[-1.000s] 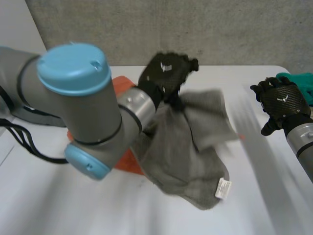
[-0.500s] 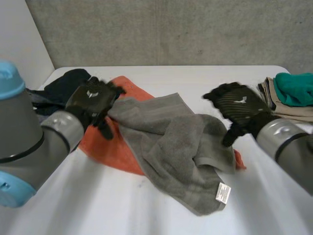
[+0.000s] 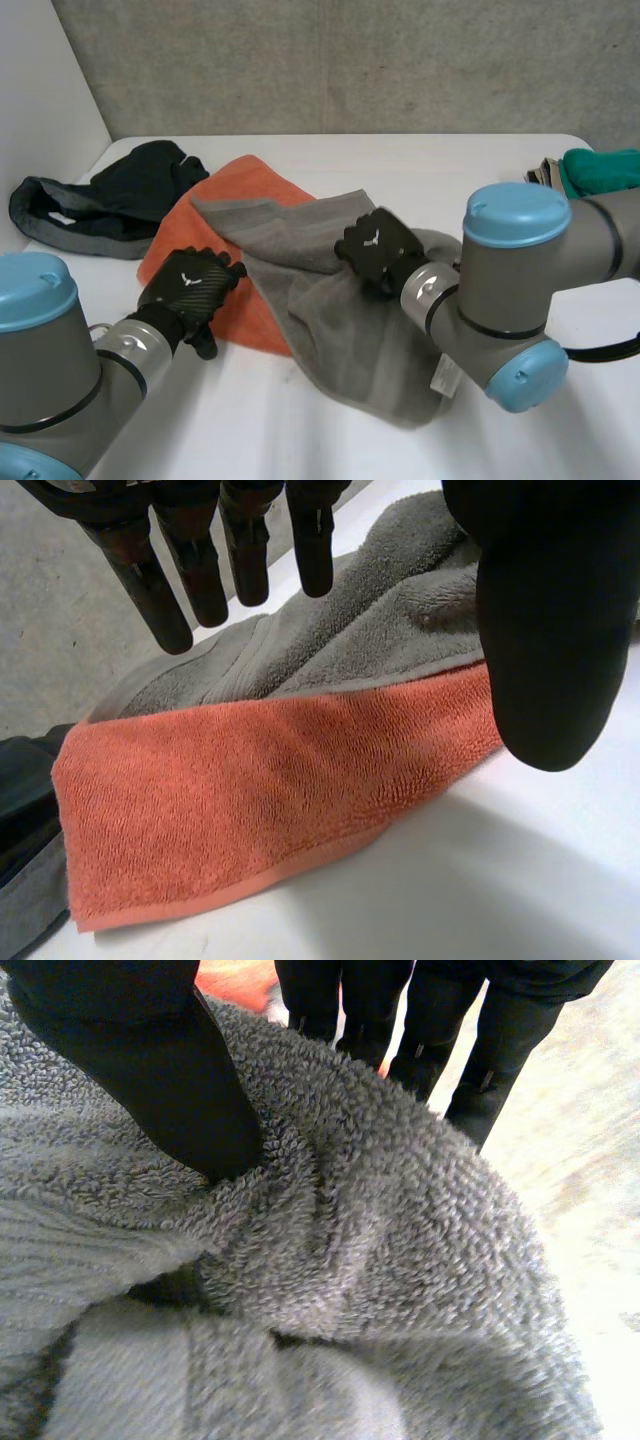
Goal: Fold the laundry.
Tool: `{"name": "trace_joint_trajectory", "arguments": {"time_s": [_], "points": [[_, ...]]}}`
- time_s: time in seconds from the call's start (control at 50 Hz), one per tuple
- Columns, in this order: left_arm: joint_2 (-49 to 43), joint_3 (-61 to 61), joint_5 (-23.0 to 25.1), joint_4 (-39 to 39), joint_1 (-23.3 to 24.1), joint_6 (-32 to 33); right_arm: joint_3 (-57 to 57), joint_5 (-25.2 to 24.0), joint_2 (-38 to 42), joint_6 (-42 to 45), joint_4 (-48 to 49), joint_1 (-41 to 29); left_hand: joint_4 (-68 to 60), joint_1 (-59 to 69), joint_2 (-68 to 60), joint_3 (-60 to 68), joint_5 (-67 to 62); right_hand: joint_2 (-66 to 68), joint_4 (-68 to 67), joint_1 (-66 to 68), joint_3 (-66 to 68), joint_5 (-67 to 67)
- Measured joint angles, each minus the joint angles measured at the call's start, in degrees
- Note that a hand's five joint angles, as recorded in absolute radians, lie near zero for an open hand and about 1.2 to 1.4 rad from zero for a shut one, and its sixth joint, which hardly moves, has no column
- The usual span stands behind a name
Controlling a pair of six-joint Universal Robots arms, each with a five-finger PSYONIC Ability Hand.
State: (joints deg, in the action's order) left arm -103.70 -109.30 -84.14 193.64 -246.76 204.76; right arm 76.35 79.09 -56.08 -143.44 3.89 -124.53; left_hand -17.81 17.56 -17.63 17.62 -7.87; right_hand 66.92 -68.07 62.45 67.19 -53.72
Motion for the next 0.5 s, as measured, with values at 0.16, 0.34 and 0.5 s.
{"name": "trace_joint_trajectory", "arguments": {"time_s": [0.16, 0.34, 0.5], "points": [[-3.72, 1.63, 0.02, 2.05, 1.13, -0.05, 1.78, 0.68, -9.51, -6.88, 2.02, 0.8, -3.43, 3.54, -3.51, 3.5, -3.51, 0.0, -0.38, 0.0, 0.34, 0.0], [-9.87, 5.15, -0.05, 2.34, 3.82, 0.02, 4.55, 1.33, -19.08, -15.91, 0.81, 6.28, -9.99, 10.65, -9.92, 10.03, -10.02, 0.0, -0.41, 0.0, 0.77, 0.0], [-12.78, 7.83, -0.23, 2.33, 5.72, -0.05, 7.31, 1.5, -20.93, -16.6, 0.31, 9.96, -20.52, 20.5, -20.64, 20.65, -20.22, 0.0, -0.42, 0.0, 0.77, 0.0]]}}
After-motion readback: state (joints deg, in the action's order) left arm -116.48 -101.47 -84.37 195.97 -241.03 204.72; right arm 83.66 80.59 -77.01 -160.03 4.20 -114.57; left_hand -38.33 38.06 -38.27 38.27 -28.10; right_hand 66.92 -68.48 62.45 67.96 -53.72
